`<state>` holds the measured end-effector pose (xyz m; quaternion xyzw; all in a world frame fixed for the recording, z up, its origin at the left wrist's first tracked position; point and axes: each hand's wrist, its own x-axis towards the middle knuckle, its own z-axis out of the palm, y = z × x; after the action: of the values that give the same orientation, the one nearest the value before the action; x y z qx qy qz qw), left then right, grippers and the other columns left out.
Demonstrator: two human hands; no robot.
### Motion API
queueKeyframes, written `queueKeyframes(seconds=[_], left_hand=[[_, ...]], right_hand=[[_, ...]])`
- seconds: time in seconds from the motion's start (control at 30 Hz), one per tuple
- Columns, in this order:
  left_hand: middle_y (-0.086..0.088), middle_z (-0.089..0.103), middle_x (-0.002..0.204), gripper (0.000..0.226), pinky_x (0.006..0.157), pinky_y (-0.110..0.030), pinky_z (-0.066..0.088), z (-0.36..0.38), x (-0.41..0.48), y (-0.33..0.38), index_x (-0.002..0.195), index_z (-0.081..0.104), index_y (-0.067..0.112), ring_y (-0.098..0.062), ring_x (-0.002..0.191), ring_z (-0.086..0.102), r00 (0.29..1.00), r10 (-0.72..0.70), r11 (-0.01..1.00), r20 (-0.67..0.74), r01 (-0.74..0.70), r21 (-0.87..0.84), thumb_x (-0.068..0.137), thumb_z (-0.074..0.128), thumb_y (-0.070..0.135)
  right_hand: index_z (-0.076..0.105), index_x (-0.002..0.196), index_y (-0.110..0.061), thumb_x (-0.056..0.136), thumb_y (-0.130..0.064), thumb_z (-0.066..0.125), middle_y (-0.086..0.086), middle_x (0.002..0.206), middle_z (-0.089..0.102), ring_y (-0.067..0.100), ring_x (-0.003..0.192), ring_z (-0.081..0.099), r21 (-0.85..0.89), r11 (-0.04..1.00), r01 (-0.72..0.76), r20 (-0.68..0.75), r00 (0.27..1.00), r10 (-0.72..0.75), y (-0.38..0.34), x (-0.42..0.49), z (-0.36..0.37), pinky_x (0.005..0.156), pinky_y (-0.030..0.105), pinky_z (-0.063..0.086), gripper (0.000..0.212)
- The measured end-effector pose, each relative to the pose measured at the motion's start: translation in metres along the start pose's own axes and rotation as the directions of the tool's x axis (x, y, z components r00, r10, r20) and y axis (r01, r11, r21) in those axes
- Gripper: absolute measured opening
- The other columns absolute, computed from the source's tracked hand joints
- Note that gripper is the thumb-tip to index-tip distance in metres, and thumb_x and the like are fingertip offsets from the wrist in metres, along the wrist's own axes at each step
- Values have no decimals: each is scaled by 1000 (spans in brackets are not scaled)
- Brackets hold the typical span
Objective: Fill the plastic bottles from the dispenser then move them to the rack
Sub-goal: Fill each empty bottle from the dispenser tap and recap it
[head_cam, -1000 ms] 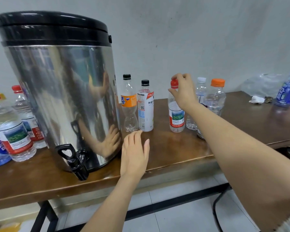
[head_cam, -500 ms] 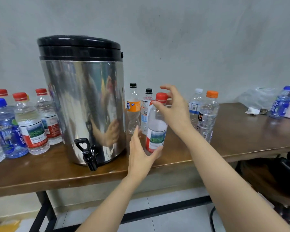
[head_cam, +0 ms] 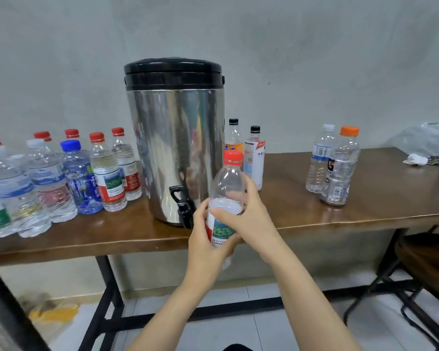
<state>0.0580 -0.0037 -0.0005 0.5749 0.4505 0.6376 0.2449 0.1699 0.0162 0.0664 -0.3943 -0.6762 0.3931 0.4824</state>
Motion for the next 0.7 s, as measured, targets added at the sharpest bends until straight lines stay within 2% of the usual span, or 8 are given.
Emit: queueKeyframes(seconds=[0.07,0.13,0.23,0.3,0.37,0.47,0.57,0.7], left_hand=[[22,55,132,88,92,-15,47,-23,-9,0,139,37,36,1,120,55,998,2,1000,67,-3,3,71,87,10],[25,50,138,85,101,-19,43,-47,-19,7,141,37,40,0,127,49,997,16,999,75,-19,48,72,87,31],[22,57,133,54,106,-27,43,-83,-21,29,132,49,37,-7,126,53,998,57,998,-30,-57,27,82,63,50],[17,63,126,34,104,-31,47,-103,-12,51,124,56,32,-10,121,58,992,101,995,-74,-100,12,93,51,46],[14,64,126,29,104,-31,47,-120,1,73,124,57,29,-9,119,60,992,117,993,-39,-116,28,100,43,38],[10,60,135,36,108,-27,43,-141,19,94,136,52,25,-4,127,53,985,79,990,152,-95,100,102,40,34],[11,61,134,35,104,-19,42,-156,28,100,137,55,22,-2,126,54,949,-5,976,316,-65,208,105,41,24],[9,68,124,31,100,-17,45,-163,29,99,128,64,15,-4,120,59,940,-44,974,339,-34,223,102,46,13]], right_hand=[[36,140,-39,76,-20,82,-17,111,62,1,103,63,45,999,19,-27,999,-18,2,-8,14,96,35,53,81],[39,138,-38,75,-19,83,-21,109,63,-9,101,60,49,998,50,-57,997,-47,4,-16,25,93,24,52,79],[33,136,-46,72,-26,85,-23,112,62,-15,105,53,-6,995,97,-83,992,-97,5,-26,44,84,9,46,84],[29,127,-61,72,-28,85,-22,116,62,-12,108,54,-25,994,105,-70,992,-106,7,-32,60,85,8,44,85],[28,123,-65,73,-28,84,-23,122,58,-8,112,53,-48,991,121,-37,992,-123,9,-37,79,87,11,44,84],[31,138,-51,75,-30,84,-21,137,48,0,119,49,-87,983,161,-9,987,-163,7,-42,102,75,7,47,85],[28,141,-49,75,-35,83,-25,136,45,-3,122,47,-135,970,203,-1,979,-204,9,-42,116,90,17,45,87],[25,141,-54,75,-36,83,-30,129,43,-9,114,44,-165,970,177,19,984,-177,11,-42,125,89,18,42,90]])
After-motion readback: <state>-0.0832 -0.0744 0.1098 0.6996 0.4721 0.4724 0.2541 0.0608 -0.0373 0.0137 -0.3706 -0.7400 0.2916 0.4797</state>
